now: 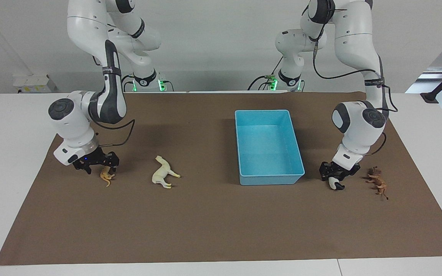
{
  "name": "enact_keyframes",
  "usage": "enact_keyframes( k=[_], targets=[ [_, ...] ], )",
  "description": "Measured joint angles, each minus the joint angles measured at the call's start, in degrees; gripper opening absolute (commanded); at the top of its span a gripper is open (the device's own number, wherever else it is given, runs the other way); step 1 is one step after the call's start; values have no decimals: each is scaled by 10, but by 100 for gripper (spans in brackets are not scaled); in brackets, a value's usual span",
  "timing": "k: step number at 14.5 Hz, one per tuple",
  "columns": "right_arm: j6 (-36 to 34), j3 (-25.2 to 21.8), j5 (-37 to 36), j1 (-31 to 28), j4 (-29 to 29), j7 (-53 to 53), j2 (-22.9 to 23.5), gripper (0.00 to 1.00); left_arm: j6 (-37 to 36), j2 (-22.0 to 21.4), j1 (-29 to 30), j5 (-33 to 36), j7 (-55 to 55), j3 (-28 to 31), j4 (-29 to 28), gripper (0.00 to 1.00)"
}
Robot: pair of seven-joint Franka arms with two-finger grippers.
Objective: Put all toys into storage box
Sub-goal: 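Grasp the panda toy with the left gripper and carry it over the box, then release the panda into the box while the right gripper grasps the dog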
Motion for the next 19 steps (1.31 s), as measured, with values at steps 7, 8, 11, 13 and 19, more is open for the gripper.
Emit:
enact_keyframes(
  k=[7, 8, 11, 13, 19],
  targets=[
    [34, 1, 2, 0, -29, -38, 10, 0, -227, -49, -2, 0, -1, -2, 123, 0],
    [34, 1, 3, 0, -29, -38, 8, 0, -275, -78, -7, 0, -11, -6, 138, 0],
    [34, 1, 7, 1, -29, -38, 3, 0, -374, -169, -66, 0, -113, -14, 140, 0],
    [35, 1, 12, 0, -29, -38, 2, 0, -395, -203, -134, 0, -204, -17, 123, 31],
    [-38, 1, 12, 0, 16, -37, -10, 0, -309, -226, -212, 0, -277, -17, 4, 100]
  ],
)
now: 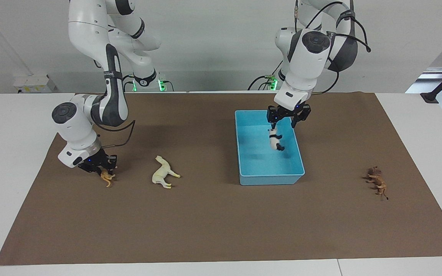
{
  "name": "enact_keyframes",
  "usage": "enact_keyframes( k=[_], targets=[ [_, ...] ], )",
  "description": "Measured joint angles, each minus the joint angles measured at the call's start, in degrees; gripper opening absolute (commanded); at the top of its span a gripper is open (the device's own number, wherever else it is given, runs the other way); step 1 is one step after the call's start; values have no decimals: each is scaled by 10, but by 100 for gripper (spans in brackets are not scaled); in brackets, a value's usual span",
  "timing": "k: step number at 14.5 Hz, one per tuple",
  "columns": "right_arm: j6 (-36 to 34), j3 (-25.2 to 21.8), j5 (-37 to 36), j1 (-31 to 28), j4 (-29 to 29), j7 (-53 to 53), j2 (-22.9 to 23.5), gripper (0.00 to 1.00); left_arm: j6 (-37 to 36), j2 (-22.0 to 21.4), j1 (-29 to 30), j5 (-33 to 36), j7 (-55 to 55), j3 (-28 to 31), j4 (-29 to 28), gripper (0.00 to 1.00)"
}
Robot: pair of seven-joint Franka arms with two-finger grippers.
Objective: Put all toys into storage box
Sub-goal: 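Release the panda into the box while the right gripper grasps the dog, then carry the tan dog into the box with the right gripper and release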
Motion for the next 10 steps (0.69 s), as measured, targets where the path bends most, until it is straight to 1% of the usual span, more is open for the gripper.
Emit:
enact_keyframes(
  k=[3, 4, 5, 7, 8, 10],
  targets=[
    [-141, 3, 0, 4, 75, 25, -37, 0, 2, -6, 5, 1, 8, 10, -4, 100],
    [-190, 5, 0, 14, 103, 55, -50, 0, 6, -8, 20, 3, 34, 14, -3, 100],
    [-234, 7, 0, 31, 132, 99, -58, 0, 16, -8, 47, 4, 77, 17, -2, 100],
    [-305, 9, 0, 84, 192, 227, -63, 0, 50, -4, 119, 4, 177, 21, -2, 100],
    [-329, 11, 0, 120, 220, 300, -60, 0, 70, 5, 157, 4, 223, 24, 0, 100],
    [-344, 13, 0, 196, 260, 439, -48, 0, 85, 38, 216, 4, 291, 26, 25, 100]
  ],
)
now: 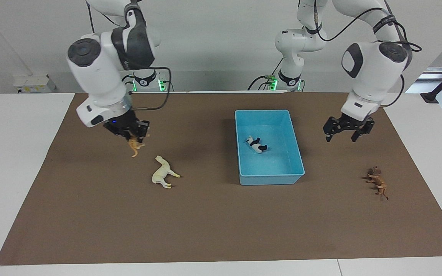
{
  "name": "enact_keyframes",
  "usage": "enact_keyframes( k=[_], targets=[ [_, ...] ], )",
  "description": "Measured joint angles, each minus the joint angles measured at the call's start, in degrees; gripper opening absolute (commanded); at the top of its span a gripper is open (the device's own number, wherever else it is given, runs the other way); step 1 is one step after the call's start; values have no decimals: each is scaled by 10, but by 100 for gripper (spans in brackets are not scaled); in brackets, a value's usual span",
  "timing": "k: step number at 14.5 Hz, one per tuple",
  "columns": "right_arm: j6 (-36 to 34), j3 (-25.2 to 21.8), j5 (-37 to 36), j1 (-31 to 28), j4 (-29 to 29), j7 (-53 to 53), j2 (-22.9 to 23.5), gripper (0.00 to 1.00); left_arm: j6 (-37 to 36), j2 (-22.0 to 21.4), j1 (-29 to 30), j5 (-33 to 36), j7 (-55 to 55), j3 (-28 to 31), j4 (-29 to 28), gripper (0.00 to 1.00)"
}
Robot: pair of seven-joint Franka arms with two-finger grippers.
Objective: Put all toys into storage box
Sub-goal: 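Carry the tan dog into the box with the right gripper and release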
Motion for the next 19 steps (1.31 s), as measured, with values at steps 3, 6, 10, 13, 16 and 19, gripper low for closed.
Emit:
enact_keyframes(
  k=[3, 6, 10, 13, 16, 19],
  targets=[
    [-1, 1, -1, 125, 43, 204, 29, 0, 1, 79, 62, 0, 46, 0, 81, 100],
    [-1, 1, -3, 212, 106, 333, 78, 0, 34, 148, 108, 0, 85, -1, 122, 100],
    [6, -3, -24, 285, 207, 452, 201, 0, 71, 216, 133, 0, 113, -3, 151, 100],
    [19, -4, -25, 313, 262, 496, 272, 95, 99, 231, 133, -3, 113, -6, 138, 100],
    [16, -6, -25, 313, 279, 547, 277, 100, 141, 233, 136, -7, 113, -4, 105, 100],
    [-26, -13, -25, 310, 287, 570, 276, 100, 191, 234, 142, -8, 113, -4, 67, 100]
  ],
)
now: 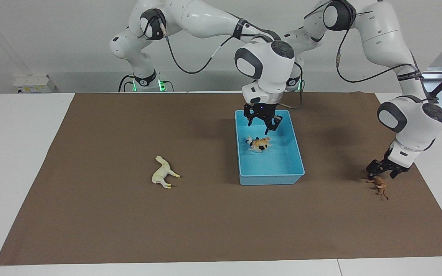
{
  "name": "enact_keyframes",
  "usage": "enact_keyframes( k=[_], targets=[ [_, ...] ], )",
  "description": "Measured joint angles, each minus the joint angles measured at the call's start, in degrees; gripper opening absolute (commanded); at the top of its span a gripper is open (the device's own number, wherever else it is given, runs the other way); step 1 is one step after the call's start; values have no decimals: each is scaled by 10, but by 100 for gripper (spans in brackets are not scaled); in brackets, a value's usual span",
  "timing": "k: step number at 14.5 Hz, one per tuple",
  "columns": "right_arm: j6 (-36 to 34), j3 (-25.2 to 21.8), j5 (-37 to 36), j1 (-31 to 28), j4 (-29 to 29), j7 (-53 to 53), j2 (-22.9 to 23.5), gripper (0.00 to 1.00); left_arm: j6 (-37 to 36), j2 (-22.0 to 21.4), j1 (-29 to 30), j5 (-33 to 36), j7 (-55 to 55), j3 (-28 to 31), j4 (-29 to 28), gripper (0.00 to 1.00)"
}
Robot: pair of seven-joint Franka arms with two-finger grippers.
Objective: Put all toys into storage box
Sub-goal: 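Carry the tan dog into the box with the right gripper and release, then carry the brown horse into the box with the left gripper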
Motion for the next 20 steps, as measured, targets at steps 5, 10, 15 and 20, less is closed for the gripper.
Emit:
enact_keyframes(
  k=[5, 10, 15, 20],
  targets=[
    [-63, -18, -7, -111, -1, -189, -41, 100, 61, 2, 1, 0, 0, 0, -44, 86],
    [36, -18, -5, -254, -103, -323, -68, 100, 66, 1, 1, -2, 0, -3, -47, 0],
    [242, -19, -5, -273, -364, -398, -140, 100, -34, -8, -2, -3, -8, -13, 7, 0],
    [306, -19, -5, -289, -449, -457, -167, 100, -273, -133, -86, -5, -171, -18, 80, 0]
  ],
)
